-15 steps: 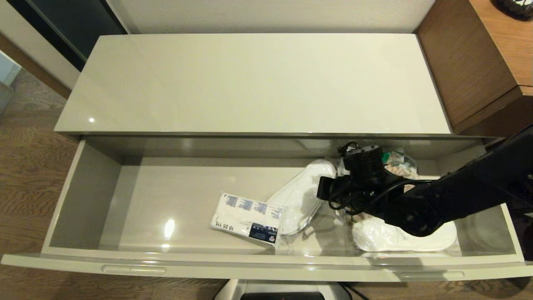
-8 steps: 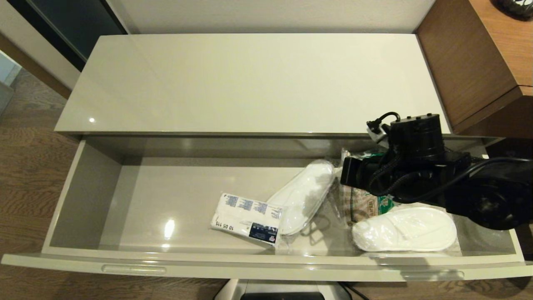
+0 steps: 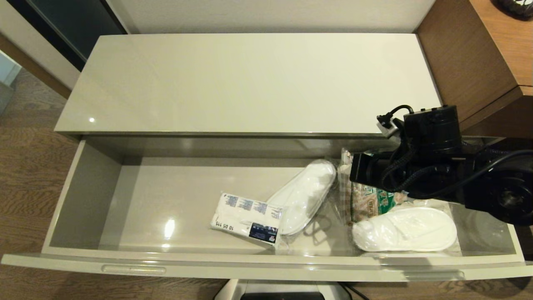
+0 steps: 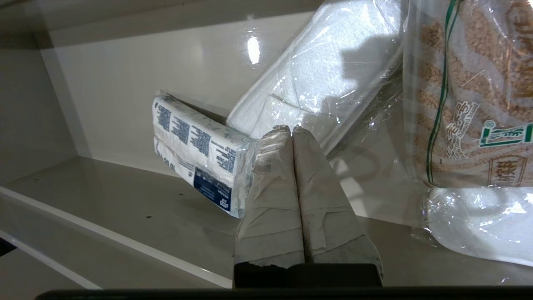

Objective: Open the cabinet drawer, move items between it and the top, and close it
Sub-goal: Take out the disposable slippers from the drawer

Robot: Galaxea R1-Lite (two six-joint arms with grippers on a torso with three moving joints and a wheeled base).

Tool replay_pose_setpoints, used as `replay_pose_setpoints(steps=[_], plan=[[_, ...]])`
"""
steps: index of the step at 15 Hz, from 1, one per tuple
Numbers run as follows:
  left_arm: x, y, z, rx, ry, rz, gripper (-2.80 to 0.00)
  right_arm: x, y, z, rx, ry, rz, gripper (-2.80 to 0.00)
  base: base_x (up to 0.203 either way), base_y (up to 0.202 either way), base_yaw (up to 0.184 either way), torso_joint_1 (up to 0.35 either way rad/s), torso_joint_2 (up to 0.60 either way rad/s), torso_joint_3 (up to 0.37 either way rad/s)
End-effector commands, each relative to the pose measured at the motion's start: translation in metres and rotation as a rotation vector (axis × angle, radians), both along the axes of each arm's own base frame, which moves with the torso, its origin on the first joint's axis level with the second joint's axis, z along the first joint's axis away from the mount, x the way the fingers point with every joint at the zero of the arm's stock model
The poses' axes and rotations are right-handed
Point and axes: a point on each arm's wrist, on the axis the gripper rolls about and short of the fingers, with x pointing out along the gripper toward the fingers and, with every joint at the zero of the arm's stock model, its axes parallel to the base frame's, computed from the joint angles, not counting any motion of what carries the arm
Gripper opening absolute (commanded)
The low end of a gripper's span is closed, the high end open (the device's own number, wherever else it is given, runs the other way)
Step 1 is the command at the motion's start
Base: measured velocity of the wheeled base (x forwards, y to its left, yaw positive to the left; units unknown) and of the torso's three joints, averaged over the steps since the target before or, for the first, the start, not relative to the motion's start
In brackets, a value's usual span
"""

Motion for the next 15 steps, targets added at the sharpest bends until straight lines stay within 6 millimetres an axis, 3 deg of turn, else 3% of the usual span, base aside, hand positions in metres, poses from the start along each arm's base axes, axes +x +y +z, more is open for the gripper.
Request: replay_pose_setpoints(steps=[1,2,5,9,15], plan=[[0.000,0.000,0.000,0.001,0.001,0.000,-2.80,0.011,0.018,-0.024,-0.040,0.056,0.010,-2.80,0.000,0.000,0.000,0.000,0.00,0.000],[0.000,0.000,0.000,0.001,0.001,0.000,-2.80,0.015,0.030,-0.039,-0.073,0.083,0.013,0.00,0.000,0.000,0.000,0.000,0.00,0.000],[0.000,0.000,0.000,0.001,0.001,0.000,-2.80,0.017,0.068,-0.073,-0.134,0.104,0.024,0.00,0.000,0.000,0.000,0.000,0.00,0.000],[0.000,0.000,0.000,0.001,0.001,0.000,-2.80,0.027,0.085,-0.085,-0.079,0.134,-0.010,0.00,0.000,0.000,0.000,0.000,0.00,0.000],[0.000,0.000,0.000,0.001,0.001,0.000,-2.80,0.035,0.086,-0.092,-0.041,0.163,-0.049,0.00,0.000,0.000,0.000,0.000,0.00,0.000]])
